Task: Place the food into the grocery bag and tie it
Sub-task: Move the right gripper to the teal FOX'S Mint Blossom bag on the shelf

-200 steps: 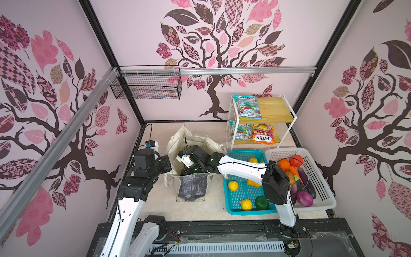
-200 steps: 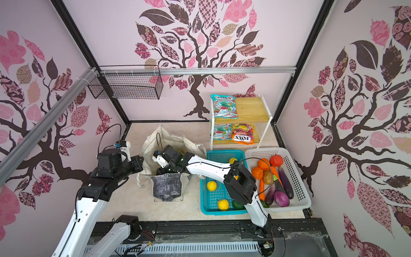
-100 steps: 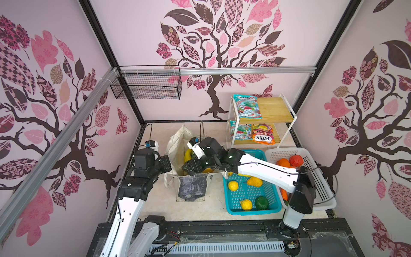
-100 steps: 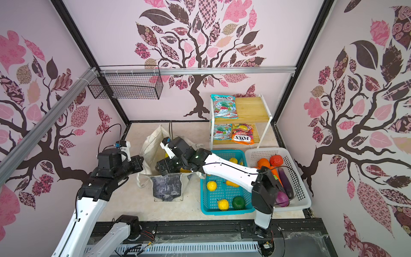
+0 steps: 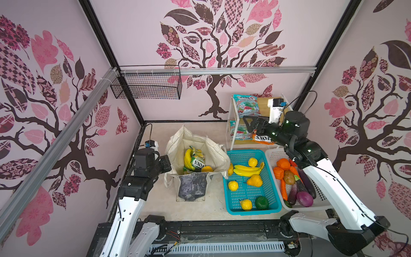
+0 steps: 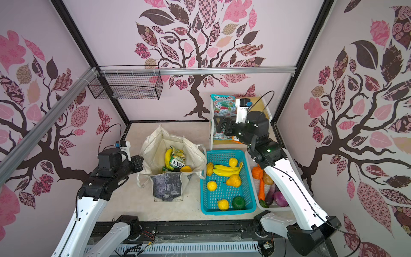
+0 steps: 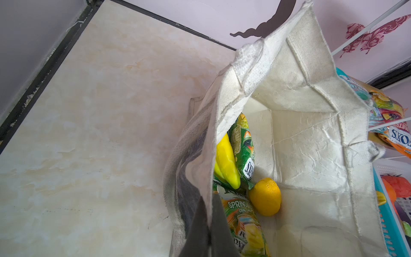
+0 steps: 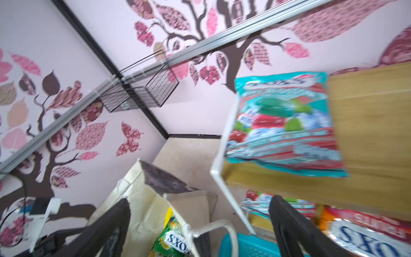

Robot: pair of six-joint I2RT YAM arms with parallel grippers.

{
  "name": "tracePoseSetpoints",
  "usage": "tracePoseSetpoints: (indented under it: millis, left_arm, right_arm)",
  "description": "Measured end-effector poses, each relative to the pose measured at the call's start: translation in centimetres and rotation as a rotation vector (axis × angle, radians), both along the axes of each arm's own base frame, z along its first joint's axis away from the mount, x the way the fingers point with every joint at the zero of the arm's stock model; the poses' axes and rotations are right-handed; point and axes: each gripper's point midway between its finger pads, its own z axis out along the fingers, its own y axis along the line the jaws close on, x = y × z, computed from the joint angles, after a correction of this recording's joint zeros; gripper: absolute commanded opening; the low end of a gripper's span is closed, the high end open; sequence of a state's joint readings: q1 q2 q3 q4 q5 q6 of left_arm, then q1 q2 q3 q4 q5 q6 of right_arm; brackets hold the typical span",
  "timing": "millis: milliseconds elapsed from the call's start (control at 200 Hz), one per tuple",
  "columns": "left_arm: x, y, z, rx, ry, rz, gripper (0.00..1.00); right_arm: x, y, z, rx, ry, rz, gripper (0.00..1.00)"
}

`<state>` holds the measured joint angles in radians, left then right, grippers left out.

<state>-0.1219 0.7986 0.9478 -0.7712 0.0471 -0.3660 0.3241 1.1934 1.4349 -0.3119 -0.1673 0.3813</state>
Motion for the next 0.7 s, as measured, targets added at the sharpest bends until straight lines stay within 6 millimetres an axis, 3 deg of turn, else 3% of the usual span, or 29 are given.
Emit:
tracePoseSetpoints:
  millis: [100, 230, 370, 575, 700]
  left_arm:
    - [0.0, 0.0, -0.1, 0.000, 0.003, 0.000, 0.00]
    - [0.2, 0.0, -0.2, 0.002, 0.008, 0.002, 0.00]
    - [0.4, 0.1, -0.4, 0.003, 0.015, 0.004, 0.00]
    - [0.6, 0.0, -0.6, 0.003, 0.021, 0.004, 0.00]
    - [0.6, 0.0, -0.6, 0.003, 0.020, 0.004, 0.00]
  right_arm:
    - [2.0, -4.3, -1.1, 0.030, 0.053, -0.077, 1.00]
    - [4.5, -7.6, -3.6, 0.050, 0.149, -0.152, 0.98]
    - [5.6, -7.5, -5.3, 0.035, 0.227, -0.147, 0.90]
    - [6.1, -7.4, -4.0, 0.001, 0.220, -0.140, 0.71]
    - [6.9, -6.8, -3.9, -0.027, 0.236, -0.120, 0.69]
